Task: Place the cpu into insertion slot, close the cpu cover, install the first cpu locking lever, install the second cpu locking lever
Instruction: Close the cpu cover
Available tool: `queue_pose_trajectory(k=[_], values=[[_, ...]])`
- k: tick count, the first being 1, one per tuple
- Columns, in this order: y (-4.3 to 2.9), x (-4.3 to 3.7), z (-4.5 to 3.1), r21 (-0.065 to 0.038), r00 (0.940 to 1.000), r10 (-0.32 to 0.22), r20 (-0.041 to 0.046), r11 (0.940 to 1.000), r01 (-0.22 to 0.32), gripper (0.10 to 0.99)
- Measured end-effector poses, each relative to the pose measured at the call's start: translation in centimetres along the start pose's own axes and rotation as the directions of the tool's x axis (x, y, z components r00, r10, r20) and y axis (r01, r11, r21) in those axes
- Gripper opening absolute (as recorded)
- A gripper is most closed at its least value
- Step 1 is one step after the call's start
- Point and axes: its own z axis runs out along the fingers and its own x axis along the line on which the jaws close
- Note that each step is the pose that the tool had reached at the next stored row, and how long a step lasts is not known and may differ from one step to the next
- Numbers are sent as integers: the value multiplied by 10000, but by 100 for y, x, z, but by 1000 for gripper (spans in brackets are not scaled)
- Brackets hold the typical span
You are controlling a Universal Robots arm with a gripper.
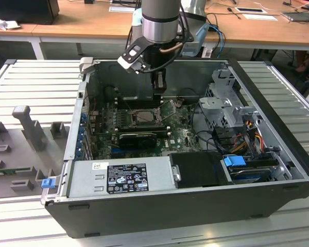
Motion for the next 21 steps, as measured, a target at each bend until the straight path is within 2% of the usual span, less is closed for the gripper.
queue_pose_trajectory(k=[9, 13, 17, 21], values=[[298, 4, 15, 22, 10000, -1, 0, 10000, 1, 106], [425, 6, 25, 83, 10000, -44, -2, 10000, 44, 106], [453, 4, 42, 94, 9999, -106, -5, 9999, 106, 106], [458, 1, 119, 96, 9999, -169, -7, 9998, 169, 106]])
